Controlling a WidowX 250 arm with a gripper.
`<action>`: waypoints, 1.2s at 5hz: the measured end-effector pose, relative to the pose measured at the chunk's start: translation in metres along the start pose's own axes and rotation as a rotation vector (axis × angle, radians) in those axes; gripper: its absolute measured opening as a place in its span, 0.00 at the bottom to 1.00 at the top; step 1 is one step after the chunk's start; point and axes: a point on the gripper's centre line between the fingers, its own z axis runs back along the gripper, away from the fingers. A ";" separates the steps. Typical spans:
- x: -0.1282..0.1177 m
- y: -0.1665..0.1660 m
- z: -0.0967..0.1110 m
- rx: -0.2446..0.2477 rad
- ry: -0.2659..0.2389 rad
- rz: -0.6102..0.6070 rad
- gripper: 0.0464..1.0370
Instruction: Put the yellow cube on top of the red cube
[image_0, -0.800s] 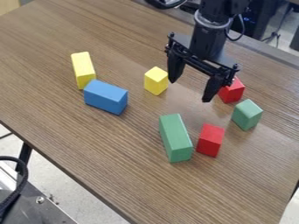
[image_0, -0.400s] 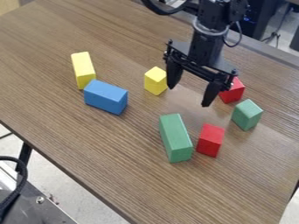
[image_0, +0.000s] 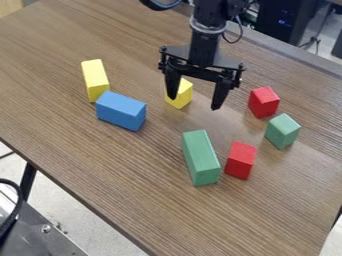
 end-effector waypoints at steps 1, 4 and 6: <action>0.004 0.006 0.001 0.002 -0.005 0.213 0.96; 0.014 0.012 -0.002 0.143 -0.005 0.852 0.96; 0.014 0.013 -0.003 0.140 0.005 1.012 0.96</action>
